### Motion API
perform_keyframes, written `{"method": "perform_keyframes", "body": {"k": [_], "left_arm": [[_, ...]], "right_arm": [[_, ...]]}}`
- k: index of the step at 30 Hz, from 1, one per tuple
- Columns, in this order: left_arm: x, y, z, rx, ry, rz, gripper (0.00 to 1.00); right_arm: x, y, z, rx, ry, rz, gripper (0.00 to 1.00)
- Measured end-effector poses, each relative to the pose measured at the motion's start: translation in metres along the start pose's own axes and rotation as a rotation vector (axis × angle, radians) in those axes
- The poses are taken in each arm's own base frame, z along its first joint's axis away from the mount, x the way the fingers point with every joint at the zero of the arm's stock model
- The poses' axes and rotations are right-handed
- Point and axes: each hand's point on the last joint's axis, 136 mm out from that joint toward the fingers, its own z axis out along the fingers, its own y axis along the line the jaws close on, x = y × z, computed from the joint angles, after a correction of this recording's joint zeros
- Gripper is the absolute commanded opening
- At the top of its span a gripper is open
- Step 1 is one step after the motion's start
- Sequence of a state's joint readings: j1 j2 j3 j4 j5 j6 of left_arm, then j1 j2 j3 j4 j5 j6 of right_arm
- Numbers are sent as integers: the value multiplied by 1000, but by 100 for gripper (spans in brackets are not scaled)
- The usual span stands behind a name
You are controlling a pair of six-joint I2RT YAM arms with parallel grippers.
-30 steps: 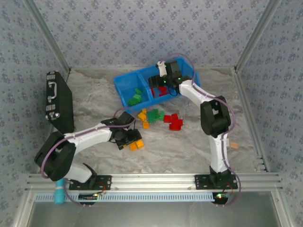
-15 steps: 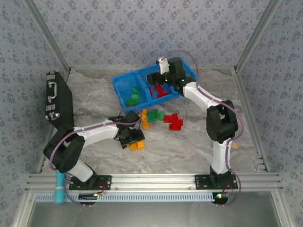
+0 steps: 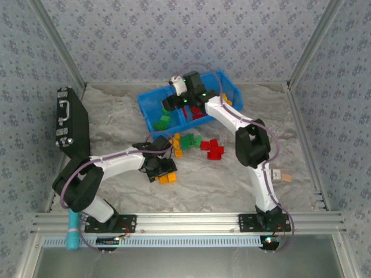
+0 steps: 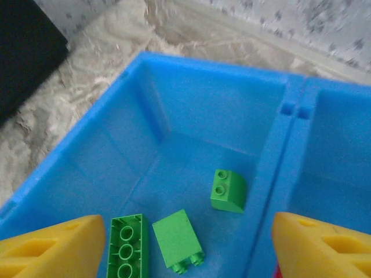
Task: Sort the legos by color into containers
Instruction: Rotate the container at the top-center of the table.
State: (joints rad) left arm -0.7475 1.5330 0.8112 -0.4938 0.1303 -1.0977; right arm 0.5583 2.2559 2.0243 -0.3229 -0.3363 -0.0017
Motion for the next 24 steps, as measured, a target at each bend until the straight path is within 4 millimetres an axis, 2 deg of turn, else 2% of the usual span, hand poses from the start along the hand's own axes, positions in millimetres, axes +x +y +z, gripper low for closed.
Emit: {"method": "perform_keyframes", "body": {"k": [1, 2, 6, 13, 16, 22, 24], "left_arm": [[0, 0, 0, 4, -2, 1, 74], [0, 0, -1, 8, -4, 2, 74], [1, 1, -1, 25, -13, 4, 74], [-1, 1, -2, 39, -16, -4, 74], [-2, 1, -2, 42, -12, -9, 74], [-2, 1, -2, 43, -9, -10, 74], [-2, 1, -2, 43, -10, -10, 74]], "right_arm": [[6, 0, 9, 6, 23, -4, 74], [3, -1, 14, 16, 21, -16, 74], [0, -9, 20, 68, 47, -16, 74], [37, -31, 27, 157, 169, 28, 74], [39, -33, 27, 163, 179, 45, 72], [36, -29, 36, 147, 180, 73, 48], [36, -27, 42, 140, 181, 87, 44]]}}
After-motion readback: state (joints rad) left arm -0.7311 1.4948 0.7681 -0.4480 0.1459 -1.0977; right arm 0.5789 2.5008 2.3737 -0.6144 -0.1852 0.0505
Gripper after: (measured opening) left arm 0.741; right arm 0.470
